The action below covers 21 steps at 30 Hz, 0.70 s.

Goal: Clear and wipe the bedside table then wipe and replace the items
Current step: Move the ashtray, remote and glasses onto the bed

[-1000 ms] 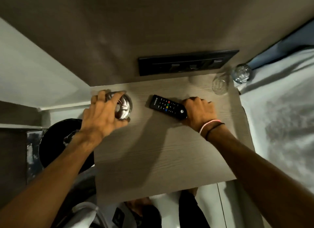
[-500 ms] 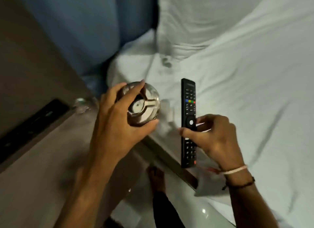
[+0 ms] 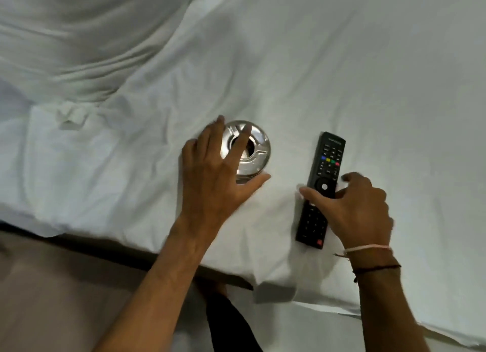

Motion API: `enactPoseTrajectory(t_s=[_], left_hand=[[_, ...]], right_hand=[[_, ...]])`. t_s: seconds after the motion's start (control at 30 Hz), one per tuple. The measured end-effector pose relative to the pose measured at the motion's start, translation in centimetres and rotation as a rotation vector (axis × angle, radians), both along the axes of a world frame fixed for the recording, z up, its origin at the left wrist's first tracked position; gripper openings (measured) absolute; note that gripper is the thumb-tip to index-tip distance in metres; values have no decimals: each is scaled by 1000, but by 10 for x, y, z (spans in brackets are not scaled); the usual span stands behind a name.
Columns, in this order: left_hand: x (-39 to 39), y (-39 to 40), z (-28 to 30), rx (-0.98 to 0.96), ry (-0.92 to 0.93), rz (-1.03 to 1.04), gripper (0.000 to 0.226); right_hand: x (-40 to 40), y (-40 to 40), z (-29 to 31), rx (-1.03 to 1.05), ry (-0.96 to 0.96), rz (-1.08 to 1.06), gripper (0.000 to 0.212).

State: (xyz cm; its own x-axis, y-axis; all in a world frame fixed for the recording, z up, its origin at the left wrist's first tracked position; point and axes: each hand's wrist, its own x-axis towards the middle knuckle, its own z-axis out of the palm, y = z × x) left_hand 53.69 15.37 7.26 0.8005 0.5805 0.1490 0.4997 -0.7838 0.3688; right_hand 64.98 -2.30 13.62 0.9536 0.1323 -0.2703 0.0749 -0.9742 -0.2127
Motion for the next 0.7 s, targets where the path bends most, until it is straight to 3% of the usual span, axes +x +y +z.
enactPoseTrajectory(t_s=[0.07, 0.17, 0.27, 0.33, 0.47, 0.7], left_hand=[[-24, 7, -2, 65, -76, 47, 87], [-90, 19, -3, 138, -152, 177, 85], [-190, 29, -5, 193, -80, 384, 83], [-258, 33, -7, 241, 41, 555, 83], [-373, 31, -10, 343, 243, 787, 84], [-466, 9, -28, 251, 329, 992, 88]], right_hand=[[-12, 7, 9, -14, -61, 84, 92], [-37, 34, 27, 178, -128, 323, 89], [-90, 88, 37, 401, -145, 653, 78], [-138, 126, 35, 445, -22, 854, 81], [-245, 188, 11, 438, 218, 1227, 84], [-387, 272, -73, 211, 269, 1598, 83]])
